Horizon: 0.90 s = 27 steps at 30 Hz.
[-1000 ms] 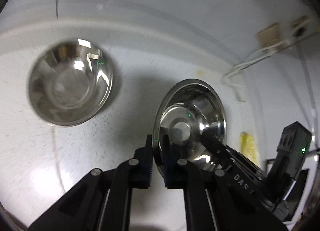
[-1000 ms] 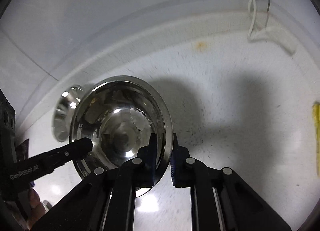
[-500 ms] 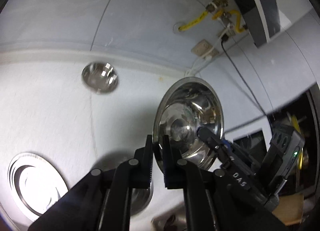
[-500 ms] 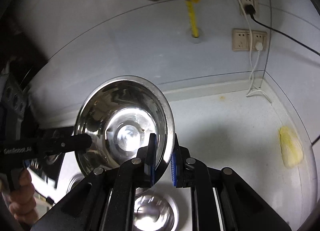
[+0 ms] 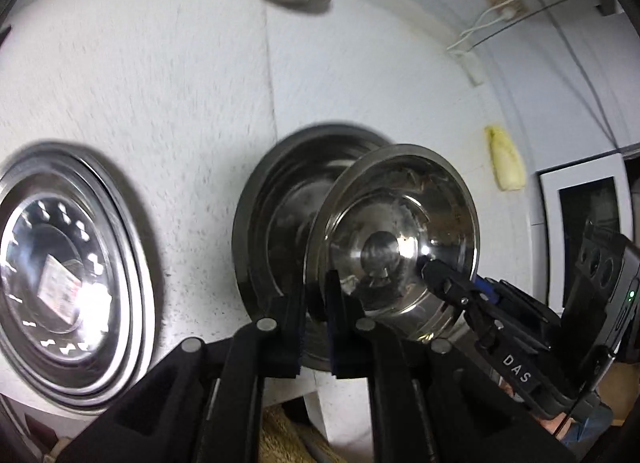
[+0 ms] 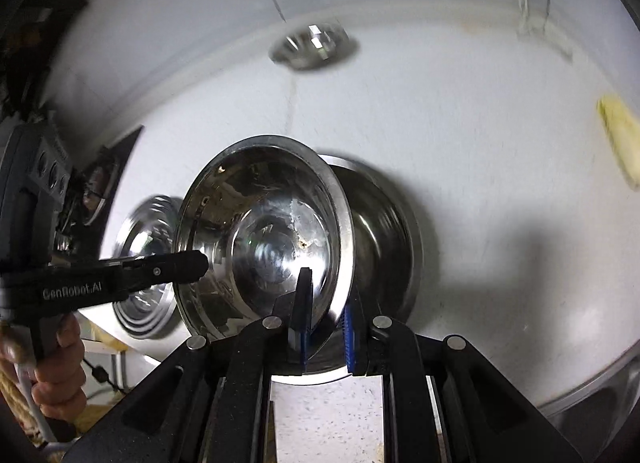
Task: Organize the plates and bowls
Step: 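Lift the small bowl with both tools and lower it into the large bowl, then open both tools and move them to the other small steel bowl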
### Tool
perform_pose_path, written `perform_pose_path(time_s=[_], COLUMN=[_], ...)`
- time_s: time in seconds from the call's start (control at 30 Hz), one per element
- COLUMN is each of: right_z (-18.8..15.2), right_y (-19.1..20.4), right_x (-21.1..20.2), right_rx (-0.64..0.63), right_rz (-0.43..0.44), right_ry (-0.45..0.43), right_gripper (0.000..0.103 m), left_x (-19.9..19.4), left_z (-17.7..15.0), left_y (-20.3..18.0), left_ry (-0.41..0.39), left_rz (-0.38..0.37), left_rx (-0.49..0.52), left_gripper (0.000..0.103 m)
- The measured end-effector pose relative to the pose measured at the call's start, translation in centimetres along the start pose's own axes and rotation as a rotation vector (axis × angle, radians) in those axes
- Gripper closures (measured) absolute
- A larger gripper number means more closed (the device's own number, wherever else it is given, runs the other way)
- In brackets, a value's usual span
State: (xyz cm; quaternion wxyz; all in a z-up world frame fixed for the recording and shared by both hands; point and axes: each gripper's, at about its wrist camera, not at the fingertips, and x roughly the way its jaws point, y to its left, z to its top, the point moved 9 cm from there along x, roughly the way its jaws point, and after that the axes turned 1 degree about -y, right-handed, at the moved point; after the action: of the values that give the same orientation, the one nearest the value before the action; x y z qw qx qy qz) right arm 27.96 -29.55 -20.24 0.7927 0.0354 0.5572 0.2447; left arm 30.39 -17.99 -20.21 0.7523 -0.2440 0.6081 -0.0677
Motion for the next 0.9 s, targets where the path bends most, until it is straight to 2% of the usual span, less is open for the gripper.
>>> perform_pose_path(time_s=[0.27,0.67,0.9], right_z=[-1.1,-0.8,-0.4], right_y=[-0.7,-1.3,-1.3], right_x=[1.3,1.9,1.5], right_rx=[0.021,0.019,0.011], right_rz=[0.013,0.008,-0.011], right_ry=[0.040,0.038,0.021], right_gripper=[0.092,0.092,0.091], left_x=[2.8,3.1,1.9], left_z=[-0.2,0.5,0.4], left_y=[-0.2,1.4,1.0], left_ry=[0.015,-0.009,-0.057], left_rz=[0.048,0.072,0.099], left_rx=[-0.028,-0.024,0.046], left_gripper=[0.093,0.092,0.079])
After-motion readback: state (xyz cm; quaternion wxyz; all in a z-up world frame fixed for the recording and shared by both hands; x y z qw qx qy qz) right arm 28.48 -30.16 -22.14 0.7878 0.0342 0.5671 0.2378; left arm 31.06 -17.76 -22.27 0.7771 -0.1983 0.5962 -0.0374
